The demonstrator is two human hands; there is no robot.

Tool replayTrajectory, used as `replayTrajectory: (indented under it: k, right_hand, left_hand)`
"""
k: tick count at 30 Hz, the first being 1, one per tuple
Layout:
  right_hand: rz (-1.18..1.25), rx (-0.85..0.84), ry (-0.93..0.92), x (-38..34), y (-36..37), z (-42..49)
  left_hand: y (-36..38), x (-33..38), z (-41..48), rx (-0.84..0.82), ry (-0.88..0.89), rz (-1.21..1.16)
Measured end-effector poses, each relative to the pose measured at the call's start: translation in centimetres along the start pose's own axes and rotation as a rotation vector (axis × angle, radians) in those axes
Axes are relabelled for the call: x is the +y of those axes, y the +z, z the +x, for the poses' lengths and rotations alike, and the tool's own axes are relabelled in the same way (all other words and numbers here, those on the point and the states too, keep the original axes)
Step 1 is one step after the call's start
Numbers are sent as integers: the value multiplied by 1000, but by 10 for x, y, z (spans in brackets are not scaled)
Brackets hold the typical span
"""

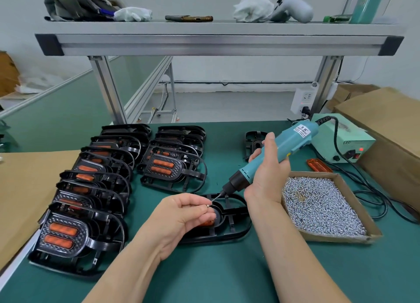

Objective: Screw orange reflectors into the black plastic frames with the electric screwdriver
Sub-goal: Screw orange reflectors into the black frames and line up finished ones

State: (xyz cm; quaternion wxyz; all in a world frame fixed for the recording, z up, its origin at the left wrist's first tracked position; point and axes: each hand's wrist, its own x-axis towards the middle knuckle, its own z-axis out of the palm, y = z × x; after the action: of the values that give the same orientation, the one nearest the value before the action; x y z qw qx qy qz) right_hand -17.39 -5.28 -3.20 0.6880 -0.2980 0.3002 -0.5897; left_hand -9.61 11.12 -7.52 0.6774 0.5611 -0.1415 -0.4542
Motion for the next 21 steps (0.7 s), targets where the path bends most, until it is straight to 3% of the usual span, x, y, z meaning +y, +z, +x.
replayTrajectory:
  k: [21]
  right_hand:
    - [-54,-48,-62,2,4,-16]
  left_hand:
    - [2,-2,1,55,9,-56]
